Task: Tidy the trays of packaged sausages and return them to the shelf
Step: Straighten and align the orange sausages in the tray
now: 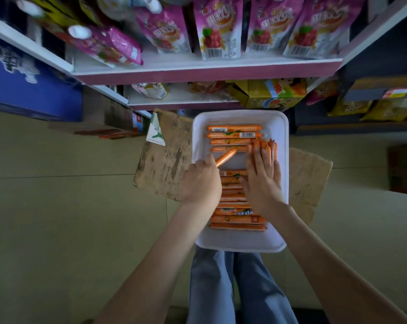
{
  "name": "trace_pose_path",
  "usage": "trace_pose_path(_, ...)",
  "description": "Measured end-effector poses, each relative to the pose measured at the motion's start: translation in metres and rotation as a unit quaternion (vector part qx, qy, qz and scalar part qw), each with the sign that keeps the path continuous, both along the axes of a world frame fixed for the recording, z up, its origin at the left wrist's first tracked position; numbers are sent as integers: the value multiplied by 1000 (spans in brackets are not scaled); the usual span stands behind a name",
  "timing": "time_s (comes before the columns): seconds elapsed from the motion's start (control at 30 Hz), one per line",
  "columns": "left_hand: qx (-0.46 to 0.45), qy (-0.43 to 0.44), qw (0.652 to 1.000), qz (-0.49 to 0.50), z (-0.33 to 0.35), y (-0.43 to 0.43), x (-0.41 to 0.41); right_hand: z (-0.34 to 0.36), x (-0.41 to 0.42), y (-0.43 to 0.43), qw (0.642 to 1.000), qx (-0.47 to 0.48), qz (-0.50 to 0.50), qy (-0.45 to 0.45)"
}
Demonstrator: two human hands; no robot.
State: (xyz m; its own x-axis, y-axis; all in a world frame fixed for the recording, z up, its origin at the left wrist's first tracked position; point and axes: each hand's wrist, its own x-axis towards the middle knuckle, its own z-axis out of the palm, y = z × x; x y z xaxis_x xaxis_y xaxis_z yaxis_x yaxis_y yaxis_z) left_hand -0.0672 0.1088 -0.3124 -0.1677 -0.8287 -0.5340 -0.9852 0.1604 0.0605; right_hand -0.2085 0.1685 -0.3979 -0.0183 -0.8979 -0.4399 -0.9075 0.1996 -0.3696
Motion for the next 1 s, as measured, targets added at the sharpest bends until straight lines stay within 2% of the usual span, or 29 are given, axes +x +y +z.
trace_pose_path(0.03, 20, 43, 999, 13, 9, -1, 4, 12, -2, -7, 995, 23, -40, -90)
trace_pose_path(0.07, 29, 77, 996, 14, 20, -3, 9, 30, -4, -15, 975, 45, -97, -197)
trace_pose_path(0.1, 36, 105, 994, 6, 32, -5, 14, 51, -6, -24, 940, 52, -162, -295)
trace_pose_path(0.13, 44, 132, 990, 1, 45, -8, 18, 77, -7, -31, 909, 44, -213, -355)
trace_pose_path(0.17, 54, 160, 986, -1, 60, -11, 22, 104, -9, -36, 898, 23, -233, -372)
trace_pose_path(0.23, 63, 221, 973, 3, 93, -16, 26, 156, -15, -47, 916, -30, -213, -339)
trace_pose_path(0.3, 58, 275, 960, 21, 134, -23, 25, 210, -20, -55, 908, -65, -227, -347)
trace_pose_path(0.5, 44, 369, 929, 12, 255, -28, 25, 339, -27, -50, 837, -138, -314, -426)
trace_pose_path(0.6, 3, 400, 916, 26, 297, -29, 30, 376, -23, -47, 782, -143, -374, -478)
trace_pose_path(0.7, -38, 482, 868, 115, 332, -29, 35, 406, -17, -47, 697, -134, -441, -549)
trace_pose_path(0.77, -17, 566, 803, 187, 350, -25, 37, 418, -12, -49, 644, -126, -488, -575)
trace_pose_path(0.83, 20, 638, 739, 216, 363, -18, 33, 429, -3, -51, 599, -109, -522, -598)
trace_pose_path(0.9, 35, 666, 720, 193, 371, -12, 24, 437, 7, -53, 588, -96, -521, -611)
trace_pose_path(1.0, 0, 682, 713, 161, 380, -9, 11, 445, 20, -55, 619, -65, -479, -620)
